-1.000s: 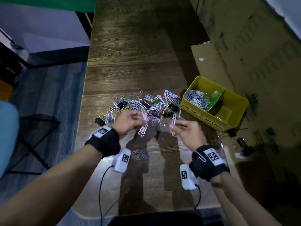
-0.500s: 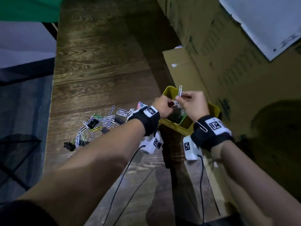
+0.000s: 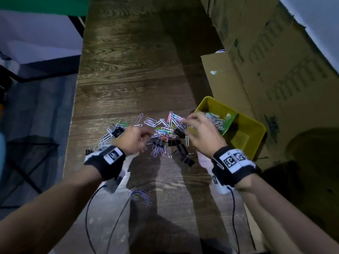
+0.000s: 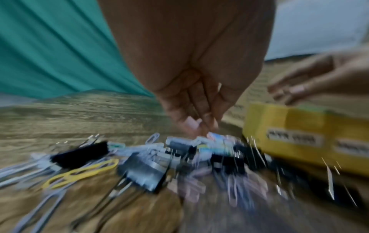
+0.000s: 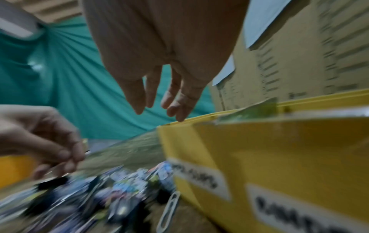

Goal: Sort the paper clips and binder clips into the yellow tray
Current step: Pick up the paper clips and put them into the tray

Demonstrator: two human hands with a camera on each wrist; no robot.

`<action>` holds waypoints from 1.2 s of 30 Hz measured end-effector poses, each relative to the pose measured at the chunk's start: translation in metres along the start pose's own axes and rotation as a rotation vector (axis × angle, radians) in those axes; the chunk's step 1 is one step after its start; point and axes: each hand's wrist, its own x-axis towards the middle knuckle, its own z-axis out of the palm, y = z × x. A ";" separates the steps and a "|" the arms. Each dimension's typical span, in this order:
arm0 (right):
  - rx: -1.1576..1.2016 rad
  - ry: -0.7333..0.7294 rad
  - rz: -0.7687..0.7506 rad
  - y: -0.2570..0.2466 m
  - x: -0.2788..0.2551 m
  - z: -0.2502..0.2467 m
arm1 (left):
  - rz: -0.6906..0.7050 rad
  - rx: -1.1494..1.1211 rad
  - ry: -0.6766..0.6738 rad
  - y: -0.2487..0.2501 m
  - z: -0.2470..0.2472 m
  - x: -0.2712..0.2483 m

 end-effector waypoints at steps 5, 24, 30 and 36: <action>-0.419 -0.198 -0.196 -0.027 -0.006 0.048 | 0.262 0.280 -0.025 -0.017 0.055 -0.028; 0.028 0.169 0.209 -0.017 0.015 0.079 | 0.129 0.426 -0.106 -0.008 0.075 -0.016; 0.121 0.265 0.226 -0.010 0.010 0.081 | 0.284 0.514 -0.106 -0.015 0.088 -0.043; 0.131 0.170 0.205 -0.008 0.008 0.080 | 0.238 0.332 -0.025 -0.017 0.084 -0.029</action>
